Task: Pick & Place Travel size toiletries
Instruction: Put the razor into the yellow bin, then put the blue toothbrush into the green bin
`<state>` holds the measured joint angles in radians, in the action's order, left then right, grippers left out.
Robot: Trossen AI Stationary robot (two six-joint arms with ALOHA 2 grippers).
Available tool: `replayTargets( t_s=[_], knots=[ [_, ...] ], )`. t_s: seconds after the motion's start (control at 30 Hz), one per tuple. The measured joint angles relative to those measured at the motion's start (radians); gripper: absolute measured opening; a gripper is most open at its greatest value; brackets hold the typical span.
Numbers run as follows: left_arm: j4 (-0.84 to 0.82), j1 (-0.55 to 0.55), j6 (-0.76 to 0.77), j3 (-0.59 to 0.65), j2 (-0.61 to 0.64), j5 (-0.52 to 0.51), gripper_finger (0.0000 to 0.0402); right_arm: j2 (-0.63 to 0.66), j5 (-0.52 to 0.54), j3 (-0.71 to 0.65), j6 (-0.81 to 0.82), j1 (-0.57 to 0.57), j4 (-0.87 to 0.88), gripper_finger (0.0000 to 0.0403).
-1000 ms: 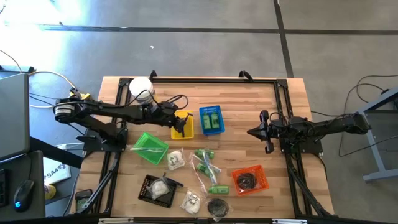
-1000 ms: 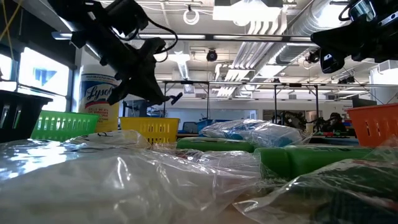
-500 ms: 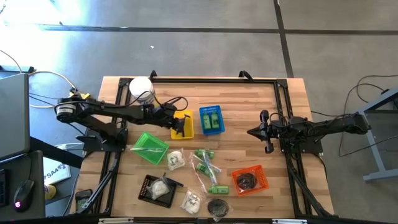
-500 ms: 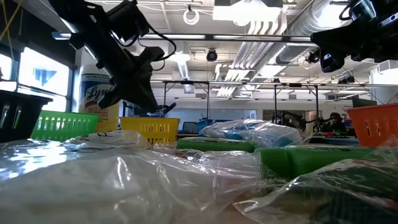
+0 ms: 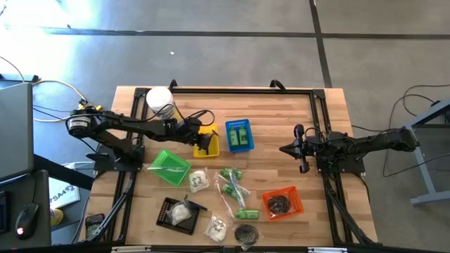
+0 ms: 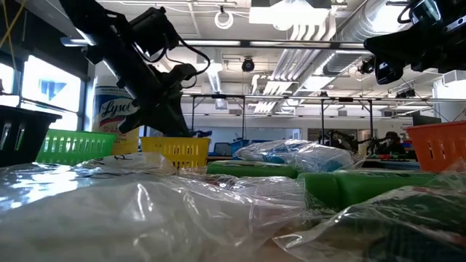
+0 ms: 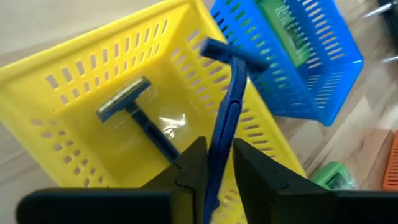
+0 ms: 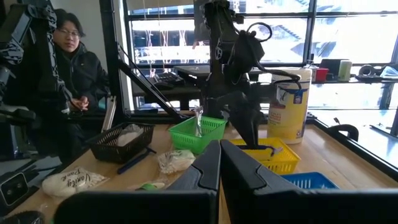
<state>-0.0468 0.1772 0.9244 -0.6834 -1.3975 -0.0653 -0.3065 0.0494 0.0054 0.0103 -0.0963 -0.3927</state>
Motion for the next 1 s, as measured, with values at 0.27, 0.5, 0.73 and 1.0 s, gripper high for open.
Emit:
replayTargets(
  t_s=[0.27, 0.5, 0.73, 1.0],
  knots=[
    [0.001, 0.000, -0.006, 0.000, 0.000, -0.005, 0.0107, 0.000, 0.000, 0.000, 0.004, 0.000, 0.000, 0.0002],
    [-0.033, -0.008, -0.313, -0.042, 0.079, 0.010, 0.0107, 0.000, 0.000, 0.000, 0.004, 0.000, 0.000, 0.0002],
    [-0.095, -0.116, -0.660, -0.064, 0.296, -0.009, 0.0108, 0.000, 0.002, 0.000, 0.003, 0.000, 0.000, 0.0002],
    [-0.196, -0.323, -0.874, -0.009, 0.552, -0.187, 0.0108, 0.000, 0.004, 0.000, -0.006, 0.000, -0.003, 0.0002]
  ],
)
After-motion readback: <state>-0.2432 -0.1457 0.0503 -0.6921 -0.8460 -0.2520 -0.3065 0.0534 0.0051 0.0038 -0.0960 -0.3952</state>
